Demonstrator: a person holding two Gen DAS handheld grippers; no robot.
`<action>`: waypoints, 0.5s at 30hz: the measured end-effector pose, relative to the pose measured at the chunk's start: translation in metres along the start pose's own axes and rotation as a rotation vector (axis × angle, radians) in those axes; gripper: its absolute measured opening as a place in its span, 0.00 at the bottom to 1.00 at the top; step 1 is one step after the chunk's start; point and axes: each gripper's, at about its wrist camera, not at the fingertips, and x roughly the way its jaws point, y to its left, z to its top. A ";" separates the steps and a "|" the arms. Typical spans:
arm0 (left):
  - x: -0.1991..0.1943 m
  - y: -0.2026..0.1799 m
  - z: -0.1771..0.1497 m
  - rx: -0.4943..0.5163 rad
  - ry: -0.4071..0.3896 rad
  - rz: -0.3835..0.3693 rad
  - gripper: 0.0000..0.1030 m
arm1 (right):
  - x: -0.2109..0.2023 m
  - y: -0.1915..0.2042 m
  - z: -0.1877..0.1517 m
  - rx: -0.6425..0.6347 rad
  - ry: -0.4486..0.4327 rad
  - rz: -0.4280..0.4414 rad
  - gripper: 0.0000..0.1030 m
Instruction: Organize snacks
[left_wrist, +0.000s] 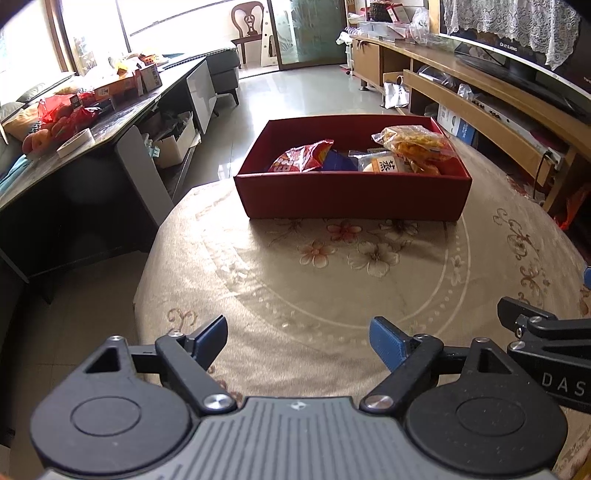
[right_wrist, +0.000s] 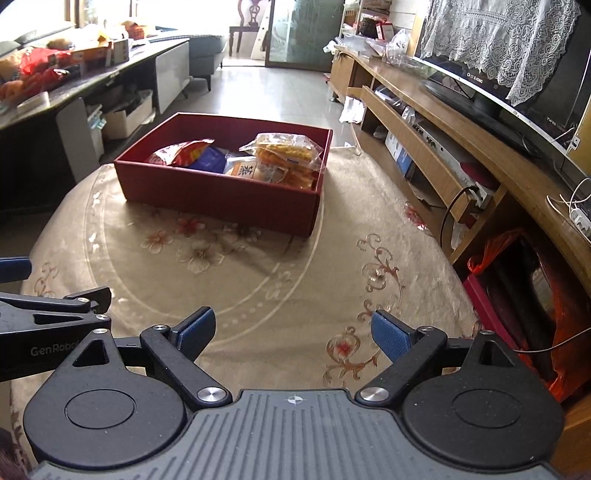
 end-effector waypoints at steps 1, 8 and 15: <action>-0.001 0.001 -0.001 -0.001 0.001 -0.001 0.80 | -0.001 0.000 -0.001 0.001 0.002 0.001 0.92; -0.008 0.003 -0.012 -0.008 0.009 -0.022 0.80 | -0.006 0.002 -0.011 0.006 0.011 0.015 0.92; -0.016 0.003 -0.022 -0.005 0.006 -0.030 0.81 | -0.013 0.001 -0.020 0.015 0.011 0.021 0.92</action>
